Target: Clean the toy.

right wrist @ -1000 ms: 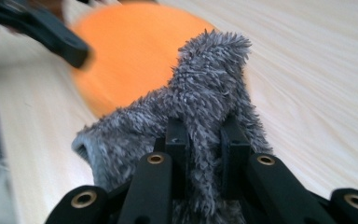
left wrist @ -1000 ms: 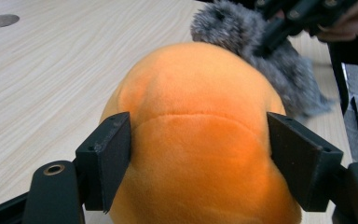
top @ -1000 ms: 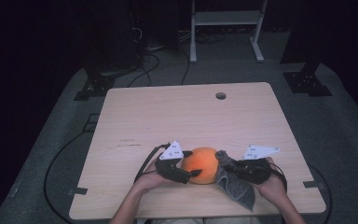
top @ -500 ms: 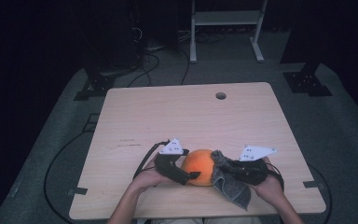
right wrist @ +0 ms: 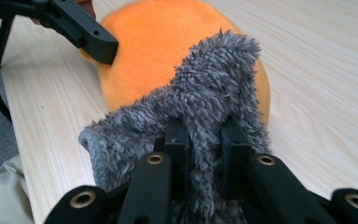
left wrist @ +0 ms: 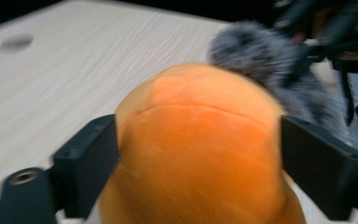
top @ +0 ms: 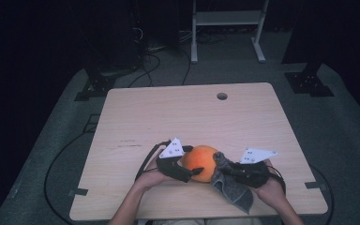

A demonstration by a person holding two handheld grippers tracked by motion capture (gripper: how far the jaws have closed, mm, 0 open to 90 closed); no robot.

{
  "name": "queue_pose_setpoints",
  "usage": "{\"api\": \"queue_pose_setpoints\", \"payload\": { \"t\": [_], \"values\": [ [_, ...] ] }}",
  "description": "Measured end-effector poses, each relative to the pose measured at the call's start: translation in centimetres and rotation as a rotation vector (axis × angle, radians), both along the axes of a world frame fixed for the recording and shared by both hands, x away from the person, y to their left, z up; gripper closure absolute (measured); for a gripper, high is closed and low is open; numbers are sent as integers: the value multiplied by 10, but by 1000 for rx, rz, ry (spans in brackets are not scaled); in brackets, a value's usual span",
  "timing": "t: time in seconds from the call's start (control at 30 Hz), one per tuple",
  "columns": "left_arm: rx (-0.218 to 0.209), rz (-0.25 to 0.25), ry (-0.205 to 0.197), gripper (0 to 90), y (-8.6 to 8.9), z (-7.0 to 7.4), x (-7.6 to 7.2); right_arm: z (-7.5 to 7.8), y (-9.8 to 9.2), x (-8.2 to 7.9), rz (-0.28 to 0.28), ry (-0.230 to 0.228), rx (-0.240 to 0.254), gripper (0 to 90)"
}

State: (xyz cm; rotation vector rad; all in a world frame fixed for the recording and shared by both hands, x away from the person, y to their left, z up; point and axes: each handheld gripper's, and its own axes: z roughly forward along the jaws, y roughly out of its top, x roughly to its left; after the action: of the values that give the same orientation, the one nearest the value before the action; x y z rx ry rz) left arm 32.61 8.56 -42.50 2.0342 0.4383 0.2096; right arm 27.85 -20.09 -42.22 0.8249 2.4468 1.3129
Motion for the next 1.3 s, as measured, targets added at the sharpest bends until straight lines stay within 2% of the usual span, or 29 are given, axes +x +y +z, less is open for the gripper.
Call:
{"api": "queue_pose_setpoints", "payload": {
  "t": [0.07, 0.1, 0.17, 0.23, 0.33, 0.43, 0.57, 0.6, 0.67, 0.73, 0.8, 0.83, 0.9, 1.0, 1.07, 1.1, 1.17, 1.23, 1.3],
  "values": [
    [21, 6, 34, 137, 5, -3, 2, 0, 7, -2, 14, -24, -16, 759],
    [27, 12, 37, 155, 7, -5, 3, 0, 8, -2, 14, -20, -14, 759],
    [32, 15, 58, 178, 11, -8, 4, -4, 7, 1, 7, -2, -5, 760],
    [35, 8, 63, 182, 13, -11, 4, -11, 1, 7, -2, 33, 9, 761],
    [37, 6, 59, 182, 13, -12, 3, -19, -6, 12, -30, 68, 1, 761],
    [58, -5, 51, 183, 13, -13, 2, -16, -9, 11, -51, 60, -11, 761],
    [75, -30, 29, 183, 10, -14, -1, -2, -5, 6, -32, 15, 64, 760],
    [81, -31, 24, 183, 10, -14, -1, -1, -2, 6, -25, 7, 65, 759],
    [83, -32, 23, 183, 11, -14, -1, -4, 2, 8, -22, 9, 37, 758],
    [86, -33, 21, 182, 11, -13, -2, -10, 0, 12, -29, 32, 31, 758],
    [87, -35, 20, 182, 11, -13, -2, -15, -7, 16, -71, 45, -15, 759],
    [85, -37, 18, 182, 10, -13, -3, -16, -9, 17, -84, 53, -23, 760],
    [87, -40, 10, 182, 9, -13, -3, -16, -15, 17, -93, 63, -3, 759],
    [86, -50, -2, 183, 6, -13, -5, -3, -12, 12, -66, 26, 61, 758],
    [91, -56, -13, 182, 4, -11, -7, 2, -6, 10, -38, 11, 70, 757],
    [91, -56, -12, 180, 4, -11, -7, 1, -3, 11, -28, 9, 52, 757],
    [75, -55, 9, 149, 5, -6, -5, -5, 1, 12, -22, 14, 11, 757],
    [71, -26, 47, 96, 5, -4, -2, -9, 1, 13, -23, 30, 19, 757],
    [84, -9, 80, 61, 4, -6, 0, -8, 0, 12, -21, 25, 12, 756]
  ]
}}
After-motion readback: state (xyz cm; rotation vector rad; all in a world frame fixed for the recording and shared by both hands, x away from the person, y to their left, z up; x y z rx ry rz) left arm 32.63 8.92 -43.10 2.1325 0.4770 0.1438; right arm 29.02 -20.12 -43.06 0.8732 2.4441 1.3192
